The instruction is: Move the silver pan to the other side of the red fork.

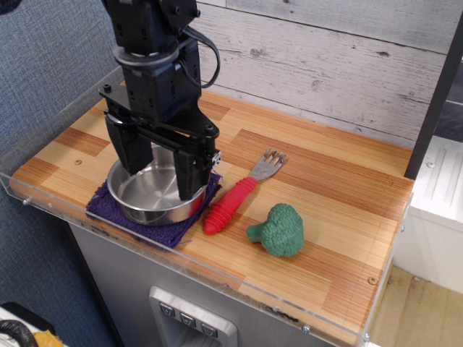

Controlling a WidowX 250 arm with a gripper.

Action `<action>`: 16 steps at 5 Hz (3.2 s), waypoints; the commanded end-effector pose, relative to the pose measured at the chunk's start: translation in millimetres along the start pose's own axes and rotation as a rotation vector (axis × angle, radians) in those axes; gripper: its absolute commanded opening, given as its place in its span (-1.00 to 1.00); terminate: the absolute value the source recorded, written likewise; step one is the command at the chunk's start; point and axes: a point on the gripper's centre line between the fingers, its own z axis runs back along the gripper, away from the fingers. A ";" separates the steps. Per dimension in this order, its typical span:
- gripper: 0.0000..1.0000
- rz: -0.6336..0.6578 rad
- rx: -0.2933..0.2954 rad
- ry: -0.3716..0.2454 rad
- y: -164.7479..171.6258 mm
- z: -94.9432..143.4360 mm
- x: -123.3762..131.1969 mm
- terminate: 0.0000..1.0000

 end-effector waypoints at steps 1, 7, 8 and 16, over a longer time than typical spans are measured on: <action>1.00 0.000 0.000 0.000 0.0 0.0 0.0 -1.00; 1.00 -0.107 0.051 -0.107 9.9 -32.4 37.2 -1.00; 1.00 -0.089 0.045 -0.066 15.6 -43.7 43.8 -1.00; -1.00 -0.050 0.057 -0.038 16.0 -46.2 41.9 -1.00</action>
